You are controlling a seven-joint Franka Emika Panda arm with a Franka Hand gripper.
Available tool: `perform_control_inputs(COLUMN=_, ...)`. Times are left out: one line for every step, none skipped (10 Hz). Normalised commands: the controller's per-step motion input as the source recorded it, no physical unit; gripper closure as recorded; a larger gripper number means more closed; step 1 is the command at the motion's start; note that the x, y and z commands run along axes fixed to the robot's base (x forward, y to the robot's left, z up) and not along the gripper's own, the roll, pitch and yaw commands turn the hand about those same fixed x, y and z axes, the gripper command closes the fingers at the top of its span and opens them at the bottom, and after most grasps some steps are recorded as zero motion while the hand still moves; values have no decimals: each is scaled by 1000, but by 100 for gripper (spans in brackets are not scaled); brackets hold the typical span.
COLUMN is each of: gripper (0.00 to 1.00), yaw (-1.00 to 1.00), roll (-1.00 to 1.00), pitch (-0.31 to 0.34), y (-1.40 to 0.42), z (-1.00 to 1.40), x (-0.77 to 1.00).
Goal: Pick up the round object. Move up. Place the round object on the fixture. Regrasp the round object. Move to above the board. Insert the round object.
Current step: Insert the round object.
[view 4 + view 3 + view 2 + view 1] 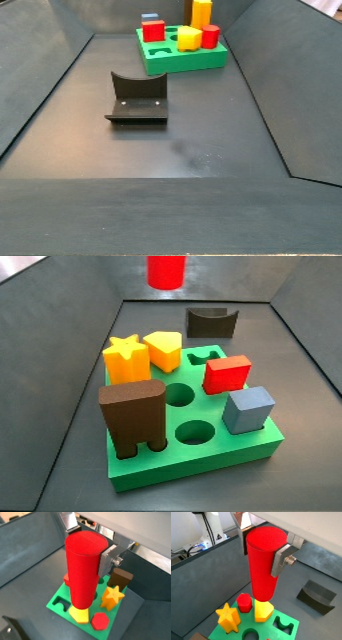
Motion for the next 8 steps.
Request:
perform_control_inputs(gripper=100, yaw=-277, roll=36, pitch=114, y=-206, z=-674, x=614)
perform_control_inputs(gripper=100, yaw=-449, roll=0, pitch=43, y=-249, z=-569, x=500)
perform_control_inputs(gripper=100, yaw=-566, roll=-20, pitch=0, y=-280, z=-417, x=383)
perform_control_inputs(gripper=100, yaw=-569, roll=-47, pitch=0, y=-263, z=-323, x=409)
perform_control_inputs(gripper=100, yaw=-466, roll=-31, pitch=0, y=-249, z=-269, x=206)
perform_control_inputs(gripper=100, yaw=-297, roll=-39, pitch=0, y=-246, z=-326, x=0)
perform_control_inputs(gripper=100, yaw=-117, roll=0, pitch=0, y=-131, z=-483, x=-160)
perform_control_inputs(gripper=100, yaw=-34, roll=-107, pitch=-41, y=-83, z=-606, x=-117)
